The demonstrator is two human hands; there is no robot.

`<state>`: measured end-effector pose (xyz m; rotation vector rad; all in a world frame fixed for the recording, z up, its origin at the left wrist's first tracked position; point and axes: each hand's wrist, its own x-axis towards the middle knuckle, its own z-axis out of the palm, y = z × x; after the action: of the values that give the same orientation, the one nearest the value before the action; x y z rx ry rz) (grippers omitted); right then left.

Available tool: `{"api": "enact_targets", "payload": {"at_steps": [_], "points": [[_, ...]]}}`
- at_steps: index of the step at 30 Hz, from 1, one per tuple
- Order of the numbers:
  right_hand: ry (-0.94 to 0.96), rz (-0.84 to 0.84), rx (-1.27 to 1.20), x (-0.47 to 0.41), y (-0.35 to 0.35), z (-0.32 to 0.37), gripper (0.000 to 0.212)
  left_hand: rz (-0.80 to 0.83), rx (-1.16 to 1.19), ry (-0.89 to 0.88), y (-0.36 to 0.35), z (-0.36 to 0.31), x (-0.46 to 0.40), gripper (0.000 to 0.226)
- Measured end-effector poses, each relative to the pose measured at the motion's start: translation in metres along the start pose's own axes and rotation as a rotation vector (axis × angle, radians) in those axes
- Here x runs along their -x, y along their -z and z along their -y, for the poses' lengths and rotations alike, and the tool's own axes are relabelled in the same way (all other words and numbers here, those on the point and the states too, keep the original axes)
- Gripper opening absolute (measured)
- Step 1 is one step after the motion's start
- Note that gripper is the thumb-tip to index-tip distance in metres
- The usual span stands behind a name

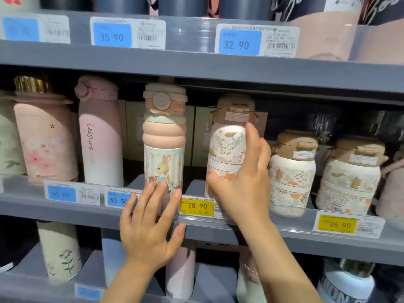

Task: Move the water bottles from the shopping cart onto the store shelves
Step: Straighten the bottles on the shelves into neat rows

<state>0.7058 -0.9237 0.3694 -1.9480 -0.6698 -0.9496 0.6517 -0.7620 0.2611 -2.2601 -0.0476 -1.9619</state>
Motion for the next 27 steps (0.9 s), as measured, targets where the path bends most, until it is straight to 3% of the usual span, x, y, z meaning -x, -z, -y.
{"api": "enact_targets", "payload": {"at_steps": [3, 10, 19, 27], "points": [[0.017, 0.036, -0.076, 0.001, 0.004, -0.003, 0.102, -0.056, -0.004, 0.008, -0.006, 0.0, 0.002, 0.046], [-0.023, -0.037, 0.241, 0.005, -0.006, 0.002, 0.112, -0.081, 0.009, -0.005, -0.007, 0.002, 0.003, 0.046], [-0.085, 0.077, 0.01, 0.004, 0.006, -0.002, 0.105, -0.09, 0.032, -0.001, -0.006, 0.002, 0.001, 0.044], [-0.081, -0.038, 0.181, 0.006, -0.004, 0.001, 0.115, -0.098, 0.031, -0.001, -0.006, 0.001, 0.002, 0.044]]}}
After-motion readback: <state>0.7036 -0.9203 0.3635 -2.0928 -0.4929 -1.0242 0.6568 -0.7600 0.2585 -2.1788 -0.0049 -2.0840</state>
